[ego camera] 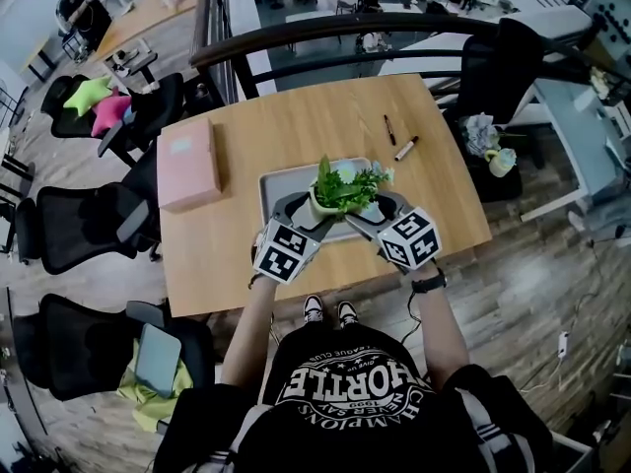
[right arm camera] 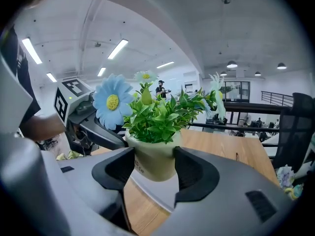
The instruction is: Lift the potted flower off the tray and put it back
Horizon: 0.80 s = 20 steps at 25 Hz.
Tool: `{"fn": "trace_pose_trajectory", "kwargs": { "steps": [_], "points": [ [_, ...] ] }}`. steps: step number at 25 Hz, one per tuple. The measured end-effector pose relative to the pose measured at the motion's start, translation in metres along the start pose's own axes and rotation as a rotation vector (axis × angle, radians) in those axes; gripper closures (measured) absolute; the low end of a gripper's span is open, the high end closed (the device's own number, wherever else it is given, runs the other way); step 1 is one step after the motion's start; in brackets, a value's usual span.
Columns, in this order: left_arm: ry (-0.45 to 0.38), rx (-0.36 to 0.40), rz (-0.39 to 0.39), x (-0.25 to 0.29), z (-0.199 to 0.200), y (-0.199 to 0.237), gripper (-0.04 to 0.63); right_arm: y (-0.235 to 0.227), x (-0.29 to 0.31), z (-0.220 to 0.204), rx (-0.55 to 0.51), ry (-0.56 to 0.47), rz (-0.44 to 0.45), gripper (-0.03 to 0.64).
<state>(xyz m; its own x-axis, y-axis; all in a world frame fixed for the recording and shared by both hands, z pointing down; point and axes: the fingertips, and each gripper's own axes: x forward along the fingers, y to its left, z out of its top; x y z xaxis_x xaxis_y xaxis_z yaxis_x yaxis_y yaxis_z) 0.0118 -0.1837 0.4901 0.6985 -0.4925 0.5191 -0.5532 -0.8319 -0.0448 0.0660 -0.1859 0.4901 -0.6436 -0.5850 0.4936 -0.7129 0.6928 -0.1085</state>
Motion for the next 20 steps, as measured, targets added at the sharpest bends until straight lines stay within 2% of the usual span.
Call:
{"fn": "trace_pose_trajectory", "kwargs": {
  "steps": [9,20],
  "points": [
    [0.01,0.006,0.015,-0.023,-0.01,-0.013,0.305,0.028,-0.011,0.001,0.004,0.005,0.002,0.344],
    [0.004,0.015,0.047,-0.032,-0.016,-0.017,0.305,0.037,-0.012,-0.001,-0.028,0.011,0.027,0.346]
  ]
}}
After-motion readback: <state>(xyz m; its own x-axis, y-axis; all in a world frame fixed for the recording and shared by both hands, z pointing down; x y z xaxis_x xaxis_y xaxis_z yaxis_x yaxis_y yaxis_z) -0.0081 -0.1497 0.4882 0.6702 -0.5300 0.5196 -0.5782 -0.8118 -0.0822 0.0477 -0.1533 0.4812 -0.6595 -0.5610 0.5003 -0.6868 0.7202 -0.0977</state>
